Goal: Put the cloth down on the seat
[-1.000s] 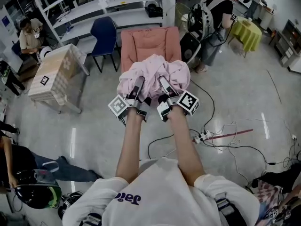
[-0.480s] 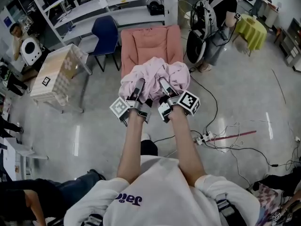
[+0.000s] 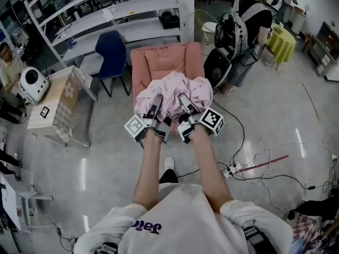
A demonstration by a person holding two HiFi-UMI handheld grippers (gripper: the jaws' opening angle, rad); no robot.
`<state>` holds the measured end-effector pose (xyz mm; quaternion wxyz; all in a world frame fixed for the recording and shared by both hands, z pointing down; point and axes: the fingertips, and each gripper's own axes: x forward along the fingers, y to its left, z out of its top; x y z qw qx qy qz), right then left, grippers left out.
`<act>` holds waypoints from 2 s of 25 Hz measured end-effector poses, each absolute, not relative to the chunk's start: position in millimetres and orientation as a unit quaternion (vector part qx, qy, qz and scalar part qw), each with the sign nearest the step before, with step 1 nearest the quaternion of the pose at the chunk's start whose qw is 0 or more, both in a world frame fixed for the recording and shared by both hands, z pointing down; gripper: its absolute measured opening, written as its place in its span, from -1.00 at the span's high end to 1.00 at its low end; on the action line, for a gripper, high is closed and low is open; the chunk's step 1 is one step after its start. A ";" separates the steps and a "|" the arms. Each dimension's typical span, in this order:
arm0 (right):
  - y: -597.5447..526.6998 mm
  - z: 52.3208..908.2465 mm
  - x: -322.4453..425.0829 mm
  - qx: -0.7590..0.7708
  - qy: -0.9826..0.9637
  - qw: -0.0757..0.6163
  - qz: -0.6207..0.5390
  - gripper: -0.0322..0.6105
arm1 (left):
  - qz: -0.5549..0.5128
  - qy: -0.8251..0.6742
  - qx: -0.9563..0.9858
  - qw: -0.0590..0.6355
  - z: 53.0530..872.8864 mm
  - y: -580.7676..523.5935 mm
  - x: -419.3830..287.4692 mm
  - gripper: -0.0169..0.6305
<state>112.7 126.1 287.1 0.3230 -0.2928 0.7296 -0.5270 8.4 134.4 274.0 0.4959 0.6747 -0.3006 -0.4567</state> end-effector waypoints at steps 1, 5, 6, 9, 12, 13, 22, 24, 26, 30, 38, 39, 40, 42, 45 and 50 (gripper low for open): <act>111.8 285.0 108.4 -0.296 0.729 0.326 -0.524 0.02 | -0.456 -0.295 0.676 0.498 271.3 119.1 3.9 0.33; 51.6 273.5 88.7 -0.309 0.727 0.336 -0.513 0.02 | -0.450 -0.281 0.681 0.505 261.3 55.2 -16.1 0.33; 36.8 270.7 82.7 -0.311 0.727 0.340 -0.509 0.02 | -0.448 -0.277 0.685 0.503 258.6 39.3 -22.2 0.33; -5.4 266.0 64.9 -0.315 0.730 0.349 -0.496 0.02 | -0.445 -0.267 0.696 0.497 252.7 -5.0 -40.9 0.33; -32.6 274.2 52.7 -0.325 0.728 0.345 -0.496 0.02 | -0.449 -0.264 0.693 0.498 260.5 -32.4 -54.0 0.33; -39.9 278.5 48.5 -0.327 0.726 0.343 -0.497 0.02 | -0.451 -0.264 0.689 0.502 266.9 -40.2 -58.3 0.33; -103.9 336.4 33.1 -0.346 0.706 0.319 -0.529 0.02 | -0.434 -0.282 0.663 0.540 326.5 -105.9 -74.5 0.33; -122.1 348.4 33.9 -0.342 0.701 0.320 -0.537 0.02 | -0.432 -0.290 0.657 0.546 341.2 -123.4 -72.8 0.33; -141.2 361.9 33.8 -0.346 0.692 0.324 -0.544 0.02 | -0.436 -0.295 0.644 0.555 356.3 -142.2 -72.7 0.33; -177.7 388.7 38.6 -0.356 0.696 0.310 -0.540 0.02 | -0.443 -0.296 0.642 0.551 372.4 -179.0 -71.3 0.33; -242.4 441.6 43.0 -0.352 0.709 0.263 -0.551 0.02 | -0.406 -0.340 0.645 0.551 415.4 -237.4 -66.3 0.34; -245.8 450.2 43.4 -0.354 0.713 0.254 -0.549 0.02 | -0.403 -0.344 0.642 0.555 423.2 -240.0 -66.4 0.34; -247.6 456.7 43.2 -0.353 0.716 0.249 -0.549 0.02 | -0.401 -0.347 0.636 0.561 431.2 -240.8 -66.5 0.34; -249.1 467.0 41.8 -0.349 0.720 0.244 -0.548 0.02 | -0.399 -0.354 0.627 0.569 447.2 -240.7 -66.7 0.34; -254.1 484.1 40.5 -0.347 0.715 0.242 -0.556 0.02 | -0.391 -0.368 0.627 0.564 468.1 -245.7 -64.8 0.34; -266.6 523.5 42.6 -0.356 0.706 0.227 -0.569 0.02 | -0.371 -0.387 0.617 0.576 508.5 -257.8 -63.6 0.34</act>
